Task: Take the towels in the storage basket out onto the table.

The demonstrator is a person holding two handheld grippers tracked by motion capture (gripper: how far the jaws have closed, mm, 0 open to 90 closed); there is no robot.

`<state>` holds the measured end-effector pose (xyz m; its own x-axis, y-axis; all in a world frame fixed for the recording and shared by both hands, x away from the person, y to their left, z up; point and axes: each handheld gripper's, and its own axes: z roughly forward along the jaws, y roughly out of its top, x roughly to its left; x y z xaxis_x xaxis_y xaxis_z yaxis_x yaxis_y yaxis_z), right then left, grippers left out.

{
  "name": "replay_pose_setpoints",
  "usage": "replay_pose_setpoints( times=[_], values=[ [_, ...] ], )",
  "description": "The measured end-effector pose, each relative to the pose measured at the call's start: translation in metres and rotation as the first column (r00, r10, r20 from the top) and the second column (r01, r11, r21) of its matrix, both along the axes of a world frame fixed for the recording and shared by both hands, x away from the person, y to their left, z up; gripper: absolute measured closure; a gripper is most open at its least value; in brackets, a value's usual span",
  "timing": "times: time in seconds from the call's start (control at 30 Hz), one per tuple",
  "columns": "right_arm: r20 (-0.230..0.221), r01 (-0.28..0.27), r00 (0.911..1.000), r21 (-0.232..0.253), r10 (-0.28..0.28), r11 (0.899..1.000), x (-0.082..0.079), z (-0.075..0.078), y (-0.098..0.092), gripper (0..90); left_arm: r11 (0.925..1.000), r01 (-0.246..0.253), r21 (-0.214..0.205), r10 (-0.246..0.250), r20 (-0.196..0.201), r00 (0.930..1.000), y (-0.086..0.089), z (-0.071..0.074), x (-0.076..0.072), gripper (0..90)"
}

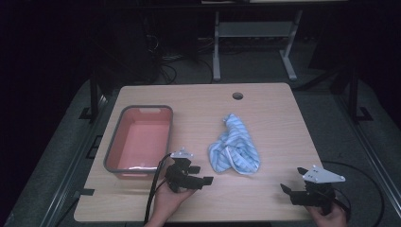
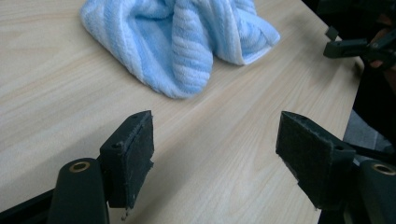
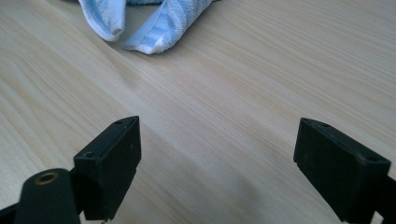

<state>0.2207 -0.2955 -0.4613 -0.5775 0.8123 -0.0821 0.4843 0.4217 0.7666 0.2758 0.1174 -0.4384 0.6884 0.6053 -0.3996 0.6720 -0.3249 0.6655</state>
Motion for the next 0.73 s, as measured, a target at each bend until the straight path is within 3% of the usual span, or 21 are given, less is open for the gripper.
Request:
replay_pose_setpoints(
  times=[0.2, 0.37, 0.73],
  values=[
    [-0.001, 0.002, 1.0000, 0.003, -0.002, 1.000, -0.001, 0.000, 0.000, 14.4, 0.9999, 0.014, 0.004, -0.014, 0.001, 0.9999, 0.001, -0.002, -0.009, 27.0],
    [-0.001, 0.007, 1.0000, 0.004, -0.007, 1.000, -0.002, 0.000, 0.000, 14.4, 0.9990, 0.031, 0.032, -0.031, 0.007, 0.9995, 0.003, -0.006, -0.020, 26.7],
    [0.022, 0.000, 0.9998, 0.004, 0.000, 1.000, -0.010, 0.000, -0.003, 14.4, 0.9985, 0.004, 0.055, -0.006, 0.038, 0.9993, 0.011, -0.010, -0.029, 25.8]
  ],
)
